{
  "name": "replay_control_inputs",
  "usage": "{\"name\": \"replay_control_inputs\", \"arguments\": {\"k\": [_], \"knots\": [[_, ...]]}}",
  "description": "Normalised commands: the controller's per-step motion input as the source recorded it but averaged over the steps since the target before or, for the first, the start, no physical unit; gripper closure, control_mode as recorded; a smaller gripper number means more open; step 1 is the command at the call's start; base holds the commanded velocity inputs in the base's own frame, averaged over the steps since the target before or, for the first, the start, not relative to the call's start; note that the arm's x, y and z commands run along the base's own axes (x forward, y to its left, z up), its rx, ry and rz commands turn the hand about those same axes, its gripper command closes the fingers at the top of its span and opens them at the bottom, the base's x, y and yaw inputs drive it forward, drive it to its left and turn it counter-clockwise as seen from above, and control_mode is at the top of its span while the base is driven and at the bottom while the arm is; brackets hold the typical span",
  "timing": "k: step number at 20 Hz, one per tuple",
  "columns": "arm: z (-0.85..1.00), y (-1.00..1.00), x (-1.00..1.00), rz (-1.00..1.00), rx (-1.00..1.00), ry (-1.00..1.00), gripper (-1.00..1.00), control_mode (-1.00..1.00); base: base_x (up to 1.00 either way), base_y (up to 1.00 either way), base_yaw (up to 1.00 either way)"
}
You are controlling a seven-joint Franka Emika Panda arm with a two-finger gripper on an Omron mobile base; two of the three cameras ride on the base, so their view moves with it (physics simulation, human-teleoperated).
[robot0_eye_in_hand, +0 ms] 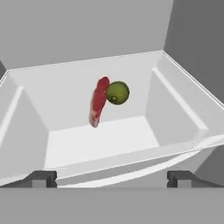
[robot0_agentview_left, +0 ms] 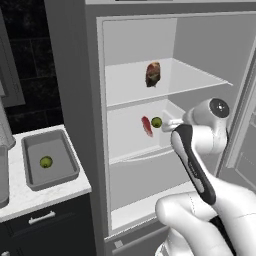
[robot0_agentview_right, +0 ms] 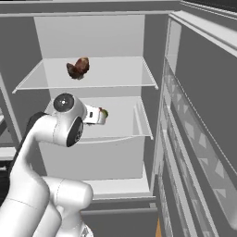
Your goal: Place one lime and one steak in each tupperware on the nearby counter, to pack two identical lunches.
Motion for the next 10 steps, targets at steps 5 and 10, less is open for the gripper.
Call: {"name": "replay_control_inputs", "arguments": {"k": [5,10], "knots": [[-0.27,0.15,0.56,0.01,0.02,0.0,-1.0,-1.0,0.0,0.0,0.0],[-0.13,0.3,0.13,0.0,-0.05,0.0,-1.0,-1.0,0.0,0.0,0.0]]}}
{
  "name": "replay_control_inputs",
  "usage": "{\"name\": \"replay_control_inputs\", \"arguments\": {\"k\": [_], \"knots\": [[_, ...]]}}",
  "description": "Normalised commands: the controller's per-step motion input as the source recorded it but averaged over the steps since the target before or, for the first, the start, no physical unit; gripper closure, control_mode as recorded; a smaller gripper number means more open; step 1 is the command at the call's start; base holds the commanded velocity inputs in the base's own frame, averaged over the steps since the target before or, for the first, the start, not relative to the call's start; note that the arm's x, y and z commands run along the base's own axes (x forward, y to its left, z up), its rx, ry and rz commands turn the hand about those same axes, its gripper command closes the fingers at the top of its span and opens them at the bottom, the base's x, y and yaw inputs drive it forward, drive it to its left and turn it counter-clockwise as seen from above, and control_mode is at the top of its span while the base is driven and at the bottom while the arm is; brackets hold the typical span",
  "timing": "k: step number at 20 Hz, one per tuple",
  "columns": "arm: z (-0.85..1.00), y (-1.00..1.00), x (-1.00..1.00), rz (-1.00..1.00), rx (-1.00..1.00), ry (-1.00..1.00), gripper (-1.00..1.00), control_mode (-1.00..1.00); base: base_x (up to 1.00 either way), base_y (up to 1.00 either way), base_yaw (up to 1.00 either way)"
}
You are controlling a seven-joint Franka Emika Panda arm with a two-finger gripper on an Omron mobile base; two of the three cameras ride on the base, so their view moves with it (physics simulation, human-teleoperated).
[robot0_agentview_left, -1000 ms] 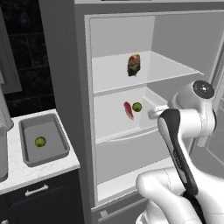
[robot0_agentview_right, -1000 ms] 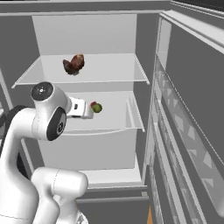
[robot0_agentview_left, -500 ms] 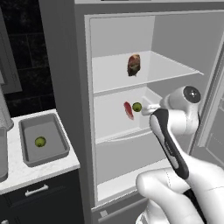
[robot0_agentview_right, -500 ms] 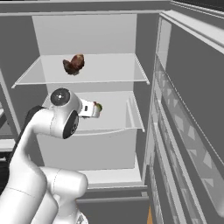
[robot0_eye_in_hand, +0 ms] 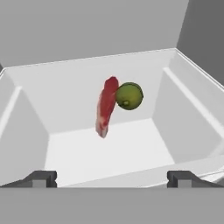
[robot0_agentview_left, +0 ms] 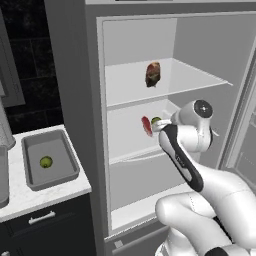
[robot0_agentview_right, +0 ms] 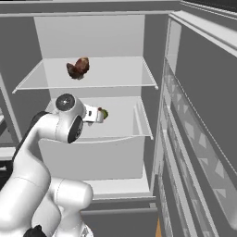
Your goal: Place one lime and one steak in each tupperware on the nearby counter, to pack two identical lunches.
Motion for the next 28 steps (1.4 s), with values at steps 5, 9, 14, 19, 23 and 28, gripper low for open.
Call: {"name": "replay_control_inputs", "arguments": {"k": [5,9,14,19,23,28], "knots": [[-0.03,0.31,0.11,0.0,-0.11,0.02,-1.0,-1.0,0.0,0.0,0.0],[-0.03,0.11,0.41,0.0,-0.06,0.18,-1.0,-1.0,0.0,0.0,0.0],[-0.24,0.01,0.31,0.01,0.0,0.21,-1.0,-1.0,0.0,0.0,0.0],[-0.79,0.03,0.3,0.0,0.0,0.17,-1.0,-1.0,0.0,0.0,0.0],[-0.63,0.02,0.01,0.0,0.0,0.0,-1.0,-1.0,0.0,0.0,0.0],[-0.31,0.0,0.2,0.0,0.0,0.0,-1.0,-1.0,0.0,0.0,0.0]]}}
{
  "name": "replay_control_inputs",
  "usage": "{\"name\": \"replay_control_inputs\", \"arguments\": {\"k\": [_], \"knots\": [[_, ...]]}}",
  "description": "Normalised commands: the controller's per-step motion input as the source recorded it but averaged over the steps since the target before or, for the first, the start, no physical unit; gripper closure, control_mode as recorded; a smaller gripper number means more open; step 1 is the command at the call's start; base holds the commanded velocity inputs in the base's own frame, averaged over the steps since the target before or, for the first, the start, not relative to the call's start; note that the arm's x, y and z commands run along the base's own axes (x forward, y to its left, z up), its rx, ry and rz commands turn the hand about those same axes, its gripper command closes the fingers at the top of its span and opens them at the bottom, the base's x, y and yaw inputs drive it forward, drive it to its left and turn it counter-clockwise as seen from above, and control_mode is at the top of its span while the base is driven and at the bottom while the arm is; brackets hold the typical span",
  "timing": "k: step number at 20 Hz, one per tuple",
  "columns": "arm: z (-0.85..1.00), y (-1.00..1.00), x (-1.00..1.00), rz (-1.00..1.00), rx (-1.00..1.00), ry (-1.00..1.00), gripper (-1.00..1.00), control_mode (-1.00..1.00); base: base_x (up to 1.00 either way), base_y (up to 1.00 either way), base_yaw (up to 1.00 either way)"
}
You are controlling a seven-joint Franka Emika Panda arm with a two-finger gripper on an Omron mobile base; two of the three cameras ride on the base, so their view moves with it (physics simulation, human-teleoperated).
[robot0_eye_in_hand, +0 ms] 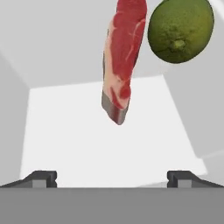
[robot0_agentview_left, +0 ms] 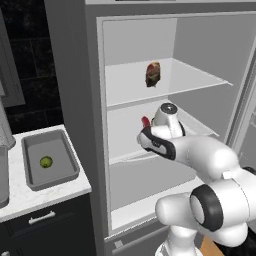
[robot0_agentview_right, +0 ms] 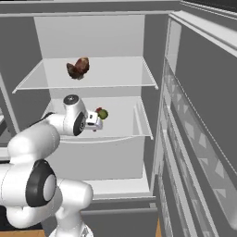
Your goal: Place one lime and one steak in each tupperware on the nearby counter, to pack two identical lunches.
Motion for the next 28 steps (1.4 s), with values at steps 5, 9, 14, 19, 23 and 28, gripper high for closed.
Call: {"name": "replay_control_inputs", "arguments": {"k": [5,9,14,19,23,28], "knots": [[-0.01,-0.03,0.69,0.0,0.0,0.0,-1.0,-1.0,0.0,0.0,0.0],[-0.01,-0.05,0.7,0.01,0.0,0.01,-1.0,-1.0,0.0,0.0,0.0],[-0.19,0.0,0.32,0.0,0.0,0.01,-1.0,-1.0,0.0,0.0,0.0],[-0.34,0.0,0.13,0.0,0.0,0.0,-1.0,-1.0,0.0,0.0,0.0],[-0.39,0.0,0.12,0.0,0.0,0.0,-1.0,-1.0,0.0,0.0,0.0],[-0.64,0.03,0.0,0.0,0.0,0.0,-1.0,-1.0,0.0,0.0,0.0]]}}
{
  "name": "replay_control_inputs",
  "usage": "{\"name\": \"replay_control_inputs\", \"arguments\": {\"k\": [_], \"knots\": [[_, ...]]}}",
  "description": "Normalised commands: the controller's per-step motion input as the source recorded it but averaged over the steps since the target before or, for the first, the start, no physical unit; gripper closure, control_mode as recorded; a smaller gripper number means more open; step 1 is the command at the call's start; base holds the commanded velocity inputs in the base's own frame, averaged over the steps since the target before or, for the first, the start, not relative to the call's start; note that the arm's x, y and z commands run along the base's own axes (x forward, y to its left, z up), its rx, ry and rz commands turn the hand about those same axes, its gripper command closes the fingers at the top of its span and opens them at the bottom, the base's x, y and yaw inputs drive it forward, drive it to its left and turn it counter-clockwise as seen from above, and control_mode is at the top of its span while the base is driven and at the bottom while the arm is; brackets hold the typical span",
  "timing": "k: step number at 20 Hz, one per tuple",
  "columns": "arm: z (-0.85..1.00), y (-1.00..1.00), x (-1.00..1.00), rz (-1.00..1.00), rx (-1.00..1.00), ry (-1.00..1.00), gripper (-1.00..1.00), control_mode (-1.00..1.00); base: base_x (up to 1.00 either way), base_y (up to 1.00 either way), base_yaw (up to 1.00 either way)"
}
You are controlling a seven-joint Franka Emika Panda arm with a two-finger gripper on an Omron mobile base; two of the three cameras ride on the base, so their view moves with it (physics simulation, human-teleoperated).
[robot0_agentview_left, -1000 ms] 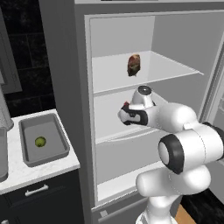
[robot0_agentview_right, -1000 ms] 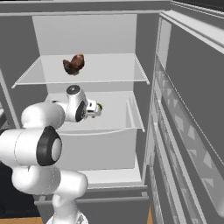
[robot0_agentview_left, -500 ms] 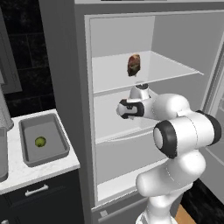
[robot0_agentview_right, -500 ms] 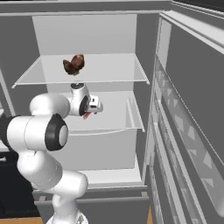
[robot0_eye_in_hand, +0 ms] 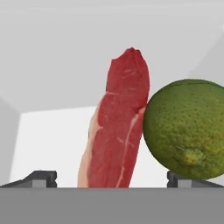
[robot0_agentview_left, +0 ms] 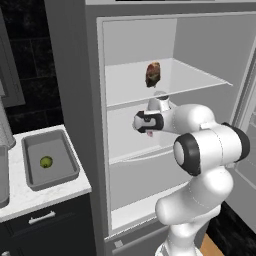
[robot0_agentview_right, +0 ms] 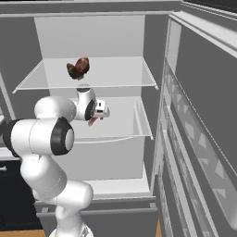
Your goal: Place one lime and one steak in each tupperware on the nearby counter, to pack two identical lunches.
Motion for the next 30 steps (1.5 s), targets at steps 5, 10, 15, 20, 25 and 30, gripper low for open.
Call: {"name": "replay_control_inputs", "arguments": {"k": [5,10,15,20,25,30], "knots": [[-0.16,0.06,-0.06,0.0,0.0,-0.05,-1.0,-1.0,0.0,0.0,0.0],[-0.38,0.11,-0.08,0.0,0.0,-0.01,-1.0,-1.0,0.0,0.0,0.0],[-0.65,0.07,-0.13,0.0,0.0,-0.01,-1.0,-1.0,0.0,0.0,0.0],[-0.44,0.02,-0.11,0.0,0.01,0.0,-1.0,-1.0,0.0,0.0,0.0],[-0.32,0.04,-0.01,0.0,0.03,0.03,1.0,-1.0,0.0,0.0,0.0],[-0.24,0.05,-0.01,0.0,0.02,0.06,1.0,-1.0,0.0,0.0,0.0]]}}
